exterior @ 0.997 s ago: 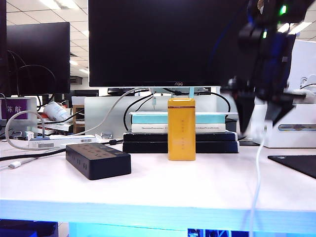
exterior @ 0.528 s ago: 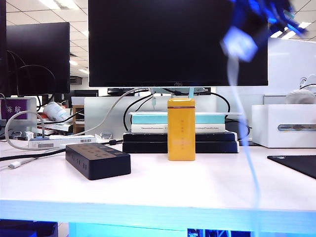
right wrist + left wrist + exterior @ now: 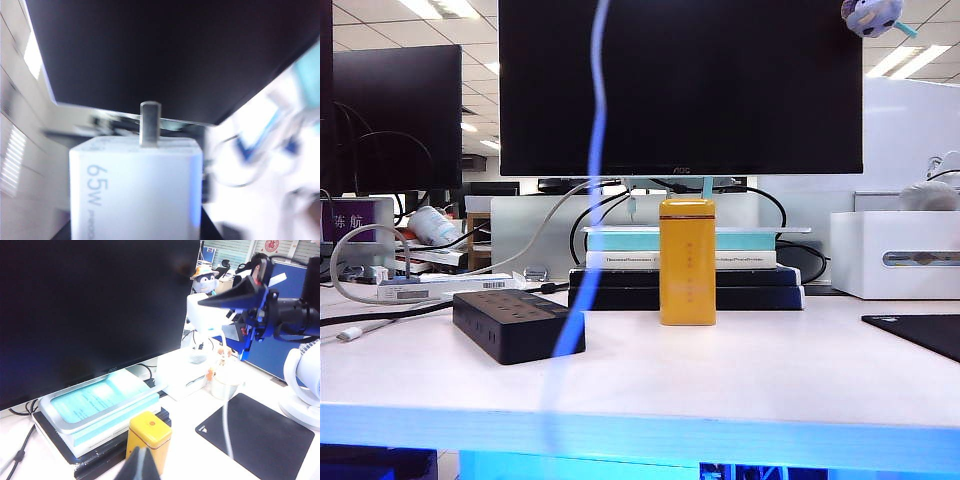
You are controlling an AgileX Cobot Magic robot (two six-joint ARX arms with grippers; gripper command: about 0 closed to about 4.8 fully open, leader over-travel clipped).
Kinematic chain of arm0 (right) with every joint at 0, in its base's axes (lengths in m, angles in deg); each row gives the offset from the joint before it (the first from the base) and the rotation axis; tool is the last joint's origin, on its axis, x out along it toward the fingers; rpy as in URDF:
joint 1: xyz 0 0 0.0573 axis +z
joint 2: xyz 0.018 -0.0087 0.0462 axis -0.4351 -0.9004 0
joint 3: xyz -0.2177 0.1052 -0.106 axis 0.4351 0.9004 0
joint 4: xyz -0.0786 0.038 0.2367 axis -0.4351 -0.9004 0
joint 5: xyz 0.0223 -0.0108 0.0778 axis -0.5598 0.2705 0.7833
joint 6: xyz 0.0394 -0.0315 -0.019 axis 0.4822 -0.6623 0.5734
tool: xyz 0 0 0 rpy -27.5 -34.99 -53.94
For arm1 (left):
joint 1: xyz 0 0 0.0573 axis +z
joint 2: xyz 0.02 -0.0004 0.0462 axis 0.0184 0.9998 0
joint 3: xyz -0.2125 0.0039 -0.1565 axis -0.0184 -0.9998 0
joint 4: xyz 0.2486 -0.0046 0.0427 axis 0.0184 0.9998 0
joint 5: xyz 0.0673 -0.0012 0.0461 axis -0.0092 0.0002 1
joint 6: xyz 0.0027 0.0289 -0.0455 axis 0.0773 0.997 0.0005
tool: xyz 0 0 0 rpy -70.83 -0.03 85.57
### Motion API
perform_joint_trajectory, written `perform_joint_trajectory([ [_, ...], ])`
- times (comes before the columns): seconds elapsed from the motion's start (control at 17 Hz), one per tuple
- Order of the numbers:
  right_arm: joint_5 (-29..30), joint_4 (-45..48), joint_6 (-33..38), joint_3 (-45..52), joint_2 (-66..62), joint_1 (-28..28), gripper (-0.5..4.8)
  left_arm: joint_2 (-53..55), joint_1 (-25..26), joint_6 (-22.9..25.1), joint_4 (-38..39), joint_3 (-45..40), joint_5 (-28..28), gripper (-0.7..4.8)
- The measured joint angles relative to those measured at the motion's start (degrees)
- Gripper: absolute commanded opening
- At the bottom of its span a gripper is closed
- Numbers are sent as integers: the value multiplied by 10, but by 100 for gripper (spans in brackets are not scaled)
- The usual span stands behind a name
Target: Plug the white charger into the left socket.
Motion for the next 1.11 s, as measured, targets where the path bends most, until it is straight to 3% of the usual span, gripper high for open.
perform_joint_trajectory([
  [0.29, 3, 6, 339, 0, -17, 15, 178, 0, 0, 0, 0, 0, 0, -5],
  [0.41, 10, 5, 410, 0, -19, 16, 178, 0, 0, 0, 1, 0, 0, -5],
  [0.94, 10, 5, 420, 0, -19, 16, 178, 0, 0, 8, 0, 0, 0, -5],
  [1.0, 10, 5, 420, 0, -19, 16, 178, 0, 0, 29, -2, 0, 0, -5],
  [1.11, 2, 5, 437, 0, -19, 16, 178, 9, 0, 123, -31, 0, 12, -5],
])
